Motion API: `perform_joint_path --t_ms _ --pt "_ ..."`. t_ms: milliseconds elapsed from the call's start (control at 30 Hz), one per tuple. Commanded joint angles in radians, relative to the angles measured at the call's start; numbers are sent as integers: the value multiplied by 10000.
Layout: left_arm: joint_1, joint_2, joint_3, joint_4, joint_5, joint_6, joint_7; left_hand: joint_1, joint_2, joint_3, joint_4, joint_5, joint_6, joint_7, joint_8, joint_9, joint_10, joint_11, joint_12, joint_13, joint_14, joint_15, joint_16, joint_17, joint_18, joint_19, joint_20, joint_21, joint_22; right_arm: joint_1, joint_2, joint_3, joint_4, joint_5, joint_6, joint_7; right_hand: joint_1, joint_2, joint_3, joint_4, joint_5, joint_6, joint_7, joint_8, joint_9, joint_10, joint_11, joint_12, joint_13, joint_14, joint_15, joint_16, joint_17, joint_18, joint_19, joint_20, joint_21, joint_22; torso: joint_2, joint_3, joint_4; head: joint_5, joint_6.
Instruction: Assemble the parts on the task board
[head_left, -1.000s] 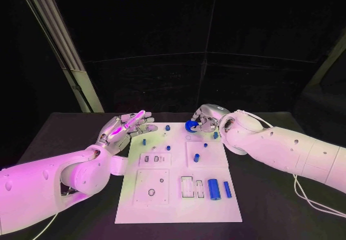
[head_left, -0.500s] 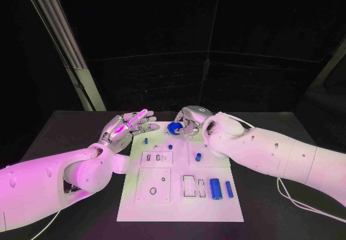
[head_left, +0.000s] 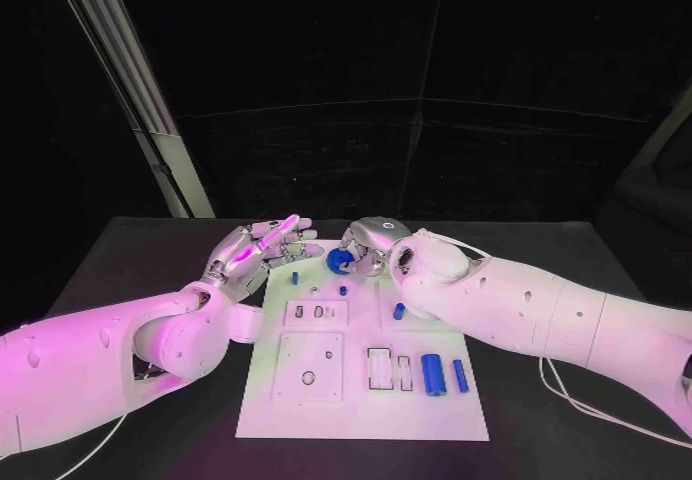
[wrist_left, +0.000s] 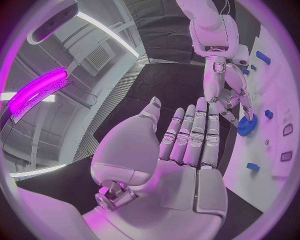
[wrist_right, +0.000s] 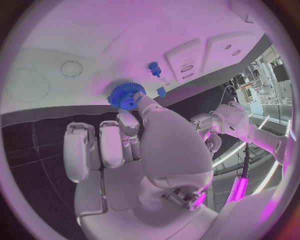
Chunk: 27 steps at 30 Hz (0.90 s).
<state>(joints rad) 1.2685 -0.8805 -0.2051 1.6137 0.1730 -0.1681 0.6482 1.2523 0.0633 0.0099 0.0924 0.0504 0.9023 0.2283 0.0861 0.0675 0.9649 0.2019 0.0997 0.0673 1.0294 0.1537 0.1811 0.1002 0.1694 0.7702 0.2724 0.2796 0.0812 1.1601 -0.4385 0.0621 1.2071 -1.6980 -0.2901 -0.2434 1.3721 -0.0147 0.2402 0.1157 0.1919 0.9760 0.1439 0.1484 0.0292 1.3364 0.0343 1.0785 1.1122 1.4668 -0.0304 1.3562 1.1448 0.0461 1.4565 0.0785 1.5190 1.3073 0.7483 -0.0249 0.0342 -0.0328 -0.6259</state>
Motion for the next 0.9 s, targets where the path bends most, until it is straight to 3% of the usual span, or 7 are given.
perform_joint_path --t_ms 33,367,600,633,767,900 --pt "17 14 9 2 2 149 46 9 85 12 -74 25 -12 292 -34 -7 6 2 -42 -5 24 22 -48 -16 152 68 -12 -32 -14 -6 87 -42 -81 -317 -133 -175 -34 -77 87 37 -40 638 -229 25 430 51 -20 -36 0 307 -81 46 -2 -115 53 -32 55 1110 -8 16 -8 32 -10" --pt "18 16 9 -9 2 151 36 9 85 12 -74 25 -12 292 -34 -7 6 2 -42 -5 24 22 -48 -16 152 68 -12 -32 -14 -15 195 -62 -126 -349 -180 6 -207 -259 171 34 -91 570 -176 -133 402 32 22 -104 -10 299 -50 26 -25 -115 51 -11 55 1111 -11 19 -38 85 -12" --pt "18 21 9 -22 2 155 23 9 85 12 -74 25 -12 292 -34 -7 6 2 -42 -5 24 22 -48 -16 152 68 -12 -32 -14 -17 232 -64 -125 -312 -22 121 -478 -494 127 87 -63 454 -108 -332 383 -72 83 -323 -149 287 1 -3 -57 -111 32 34 45 1090 -13 12 -22 60 -18" --pt "18 22 9 -23 2 156 19 9 85 12 -74 25 -12 292 -34 -7 6 2 -42 -5 24 22 -48 -16 152 68 -12 -32 -14 -17 237 -64 -132 -309 -28 107 -559 -550 92 117 -108 371 -82 -407 371 -147 106 -468 -262 280 19 -18 -80 -105 14 48 37 1066 -12 14 -23 61 -22" --pt "18 22 9 -25 2 159 4 9 85 12 -74 25 -12 292 -34 -7 6 2 -42 -5 24 22 -48 -16 152 68 -12 -32 -14 -17 260 -64 -163 -296 -105 56 -1001 -790 -241 351 -1008 -397 86 -875 329 -568 271 -1250 -879 250 148 -82 -153 -73 -103 148 -19 912 -13 13 -28 61 -28" --pt "19 22 9 -30 2 159 -11 9 85 12 -74 25 -12 292 -34 -7 6 2 -42 -5 24 22 -48 -16 152 68 -12 -32 -14 -18 274 -64 -181 -190 -105 50 -1358 -849 -651 709 -971 -774 194 -869 364 -701 381 -1508 -1071 249 253 -86 -126 -62 -135 268 -37 875 -9 17 -30 63 -34"
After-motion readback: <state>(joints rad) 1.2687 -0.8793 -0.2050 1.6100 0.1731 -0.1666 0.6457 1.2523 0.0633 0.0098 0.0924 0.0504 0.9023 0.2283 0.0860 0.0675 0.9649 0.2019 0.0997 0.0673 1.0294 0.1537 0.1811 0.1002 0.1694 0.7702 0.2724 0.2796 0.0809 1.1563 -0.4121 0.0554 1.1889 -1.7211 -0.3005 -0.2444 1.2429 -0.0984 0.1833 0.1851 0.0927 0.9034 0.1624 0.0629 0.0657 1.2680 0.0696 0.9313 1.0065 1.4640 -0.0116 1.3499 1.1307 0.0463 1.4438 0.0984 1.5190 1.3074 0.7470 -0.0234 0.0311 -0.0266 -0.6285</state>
